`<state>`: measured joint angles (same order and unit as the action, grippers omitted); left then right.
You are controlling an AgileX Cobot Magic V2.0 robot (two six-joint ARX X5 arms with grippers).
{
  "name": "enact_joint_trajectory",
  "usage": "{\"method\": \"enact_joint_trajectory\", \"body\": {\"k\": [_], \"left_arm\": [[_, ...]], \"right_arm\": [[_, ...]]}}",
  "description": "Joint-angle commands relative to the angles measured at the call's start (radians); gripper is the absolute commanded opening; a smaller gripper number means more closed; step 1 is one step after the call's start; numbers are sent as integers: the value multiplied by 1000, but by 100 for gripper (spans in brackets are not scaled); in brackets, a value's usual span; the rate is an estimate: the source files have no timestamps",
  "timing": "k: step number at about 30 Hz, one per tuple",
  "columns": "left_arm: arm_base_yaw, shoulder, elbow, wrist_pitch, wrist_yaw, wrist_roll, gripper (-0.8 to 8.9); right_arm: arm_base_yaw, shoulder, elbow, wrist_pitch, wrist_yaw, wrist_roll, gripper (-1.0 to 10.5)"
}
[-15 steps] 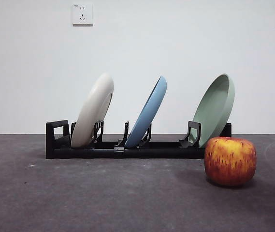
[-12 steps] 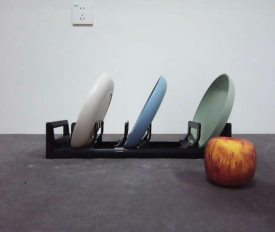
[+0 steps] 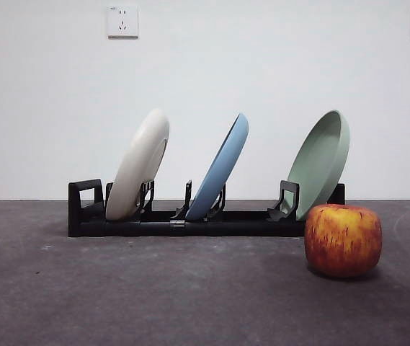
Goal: Take the yellow plate from the plate rack,put the plate on the table,take the apple from the table,put the apple in the plate
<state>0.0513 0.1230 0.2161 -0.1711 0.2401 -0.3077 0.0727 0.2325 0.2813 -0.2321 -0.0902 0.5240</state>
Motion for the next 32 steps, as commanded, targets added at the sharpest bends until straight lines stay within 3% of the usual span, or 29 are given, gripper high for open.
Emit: {"method": "enact_joint_trajectory", "body": {"k": [1, 6, 11, 17, 24, 27, 30, 32], "left_arm": [[2, 89, 70, 5, 3, -6, -8], [2, 295, 214, 5, 69, 4, -8], [2, 554, 378, -11, 296, 24, -8], [0, 830, 563, -66, 448, 33, -7], [-34, 1058, 755, -93, 468, 50, 28], [-63, 1136, 840, -97, 466, 50, 209], [-113, 1246, 980, -119, 452, 50, 252], [-153, 1324, 1088, -164, 413, 64, 252]], "right_arm": [[2, 98, 88, 3, -44, -72, -12], [2, 285, 252, -35, -125, -157, -12], [2, 469, 406, -100, -195, -277, -12], [2, 657, 558, -214, -306, -374, -11], [2, 797, 643, -246, -435, -399, 11], [6, 830, 660, -251, -435, -399, 29], [16, 855, 661, -251, -433, -399, 327], [16, 858, 661, -254, -433, -399, 346]]}}
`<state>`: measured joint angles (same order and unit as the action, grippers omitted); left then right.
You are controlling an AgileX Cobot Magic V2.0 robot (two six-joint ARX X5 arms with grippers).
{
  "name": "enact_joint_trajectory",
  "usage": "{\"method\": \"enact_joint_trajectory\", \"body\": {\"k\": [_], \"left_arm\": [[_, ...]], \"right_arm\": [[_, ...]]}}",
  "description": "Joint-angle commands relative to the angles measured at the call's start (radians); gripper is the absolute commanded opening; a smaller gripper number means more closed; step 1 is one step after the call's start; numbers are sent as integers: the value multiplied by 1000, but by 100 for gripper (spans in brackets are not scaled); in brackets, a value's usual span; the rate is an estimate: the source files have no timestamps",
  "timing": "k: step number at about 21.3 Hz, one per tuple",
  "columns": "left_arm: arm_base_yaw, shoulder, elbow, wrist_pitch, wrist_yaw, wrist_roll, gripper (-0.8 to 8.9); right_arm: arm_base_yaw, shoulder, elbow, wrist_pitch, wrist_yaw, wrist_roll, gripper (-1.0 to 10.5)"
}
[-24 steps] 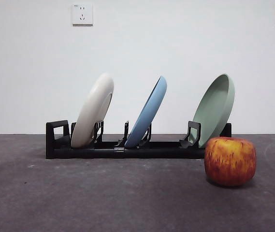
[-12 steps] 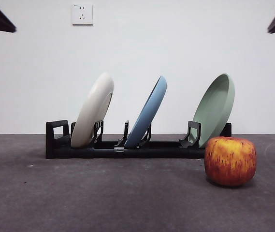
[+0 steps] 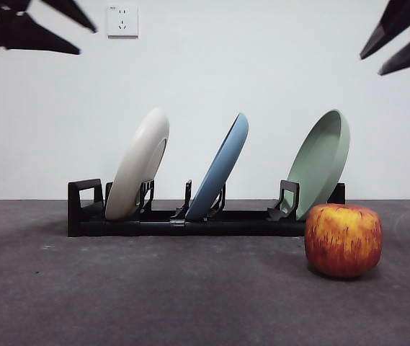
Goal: Take the yellow plate from the plate rack,put the plate on the table,take the apple from the table,put the apple in the plate
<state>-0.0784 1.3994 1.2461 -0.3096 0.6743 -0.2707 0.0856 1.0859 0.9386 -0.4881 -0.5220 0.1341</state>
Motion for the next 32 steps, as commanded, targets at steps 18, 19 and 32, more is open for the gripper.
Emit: {"method": "enact_joint_trajectory", "body": {"k": [18, 19, 32], "left_arm": [[-224, 433, 352, -165, -326, 170, 18], [-223, 433, 352, -169, -327, 173, -8], [-269, 298, 521, -444, -322, 206, -8]], "right_arm": [[3, 4, 4, -18, 5, -8, 344], [3, 4, 4, -18, 5, -8, 344], [3, 5, 4, -19, 65, -8, 343]]}}
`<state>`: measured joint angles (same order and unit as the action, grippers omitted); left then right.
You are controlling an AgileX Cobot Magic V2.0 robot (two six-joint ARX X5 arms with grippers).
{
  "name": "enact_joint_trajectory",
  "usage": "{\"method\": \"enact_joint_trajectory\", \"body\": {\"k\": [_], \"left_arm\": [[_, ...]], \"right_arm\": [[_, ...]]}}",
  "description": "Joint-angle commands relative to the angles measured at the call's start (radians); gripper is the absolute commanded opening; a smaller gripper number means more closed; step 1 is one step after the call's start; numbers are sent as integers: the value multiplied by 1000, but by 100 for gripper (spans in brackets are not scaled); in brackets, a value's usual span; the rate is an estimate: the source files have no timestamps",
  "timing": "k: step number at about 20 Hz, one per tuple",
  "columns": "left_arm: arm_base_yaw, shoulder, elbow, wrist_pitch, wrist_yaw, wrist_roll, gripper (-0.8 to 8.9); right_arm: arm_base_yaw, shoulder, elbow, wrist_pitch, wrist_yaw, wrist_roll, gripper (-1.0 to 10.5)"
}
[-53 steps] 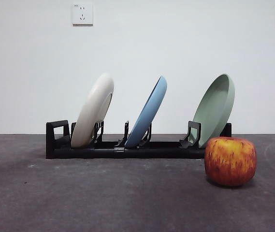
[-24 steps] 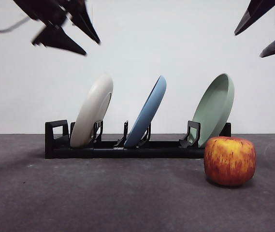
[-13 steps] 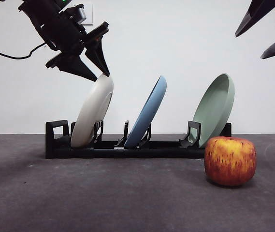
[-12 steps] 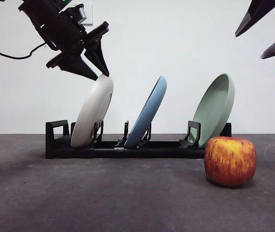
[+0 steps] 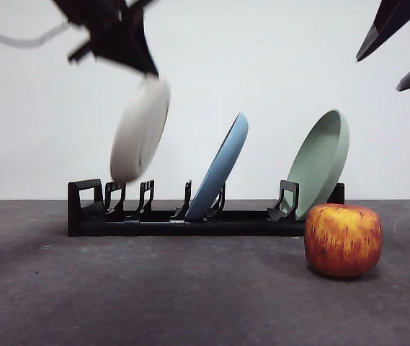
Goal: Take the yellow plate from the plate rack,put the plate on the table,take the apple from the table,put the apple in the plate
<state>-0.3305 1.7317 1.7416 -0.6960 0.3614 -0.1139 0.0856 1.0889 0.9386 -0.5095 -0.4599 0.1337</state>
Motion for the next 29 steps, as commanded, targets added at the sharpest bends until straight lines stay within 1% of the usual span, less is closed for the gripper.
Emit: {"method": "enact_joint_trajectory", "body": {"k": [1, 3, 6, 7, 10, 12, 14, 16, 18, 21, 26, 28, 29], "left_arm": [[-34, -58, 45, -118, -4, 75, -8], [-76, -114, 59, -224, 10, 124, -8], [-167, -201, 59, -397, 0, 193, -8], [-214, -230, 59, -453, -37, 204, -8], [-394, -275, 59, -543, -254, 210, -9], [-522, -276, 57, -583, -365, 169, -9], [-619, -275, 40, -583, -451, 128, -9], [-718, -275, -15, -550, -537, 68, -8], [-777, -275, -93, -512, -618, 15, -9], [-821, -274, -256, -399, -643, -43, -9], [-823, -239, -540, -94, -644, -47, -9], [-819, -192, -598, 5, -644, -39, -9], [-816, -154, -603, 27, -644, -19, -9]], "right_arm": [[3, 2, 4, 2, 2, -7, 343], [3, 2, 4, 2, 2, -7, 343], [3, 2, 4, 2, 2, -7, 343], [3, 2, 4, 2, 2, -7, 343], [3, 2, 4, 1, 1, -7, 343], [3, 2, 4, 1, 1, -7, 343], [3, 1, 4, 0, 1, -7, 343], [3, 2, 4, 0, 1, -7, 343], [3, 1, 4, 0, 1, -7, 343], [3, 1, 4, 0, 1, -7, 343], [3, 1, 4, -1, 1, -7, 343], [3, 1, 4, -1, 1, -7, 343], [3, 1, 4, -1, 1, -7, 343]]}}
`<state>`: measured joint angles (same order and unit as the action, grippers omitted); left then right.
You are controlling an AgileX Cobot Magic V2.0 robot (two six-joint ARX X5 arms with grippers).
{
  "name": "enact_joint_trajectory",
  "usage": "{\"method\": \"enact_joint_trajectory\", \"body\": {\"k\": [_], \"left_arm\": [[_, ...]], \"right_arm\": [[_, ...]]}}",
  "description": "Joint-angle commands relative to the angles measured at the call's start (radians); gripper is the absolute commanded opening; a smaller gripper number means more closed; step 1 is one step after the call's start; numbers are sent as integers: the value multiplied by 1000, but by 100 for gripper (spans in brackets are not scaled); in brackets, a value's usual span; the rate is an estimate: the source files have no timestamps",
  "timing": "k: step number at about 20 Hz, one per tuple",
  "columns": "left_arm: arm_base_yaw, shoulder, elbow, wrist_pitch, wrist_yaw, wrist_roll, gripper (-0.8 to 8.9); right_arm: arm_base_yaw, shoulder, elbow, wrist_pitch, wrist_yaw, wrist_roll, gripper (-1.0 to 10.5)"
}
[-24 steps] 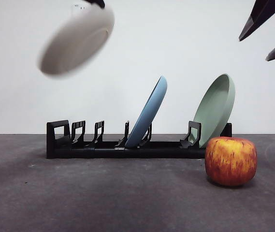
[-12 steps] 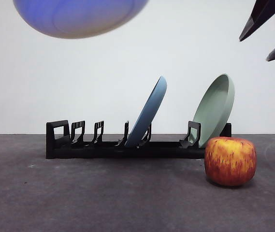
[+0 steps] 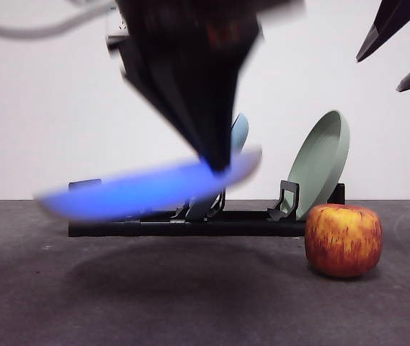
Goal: Take the yellow plate from the plate rack,put the plate on the table,take the apple from the table,put the apple in the plate
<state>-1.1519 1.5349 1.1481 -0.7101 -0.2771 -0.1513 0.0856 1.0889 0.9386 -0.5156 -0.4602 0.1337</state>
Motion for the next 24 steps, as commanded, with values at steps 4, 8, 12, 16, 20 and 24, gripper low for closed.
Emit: {"method": "enact_joint_trajectory", "body": {"k": [4, 8, 12, 16, 20, 24], "left_arm": [[22, 191, -10, 115, -6, 113, -9], [50, 287, -10, 131, -7, 130, -9], [65, 283, -8, 103, -6, 129, 189], [74, 216, -2, 90, -11, 82, 317], [72, 8, -1, 127, -14, 41, 316], [72, -282, -1, 133, -124, 37, 315]], "right_arm": [[3, 1, 4, 5, 2, -7, 343], [3, 1, 4, -4, -5, -7, 343], [5, 1, 4, -54, -5, -11, 346], [46, 1, 4, -79, -5, -51, 402], [166, 2, 4, -81, 148, -85, 546], [315, 50, 4, -81, 279, -91, 545]]}}
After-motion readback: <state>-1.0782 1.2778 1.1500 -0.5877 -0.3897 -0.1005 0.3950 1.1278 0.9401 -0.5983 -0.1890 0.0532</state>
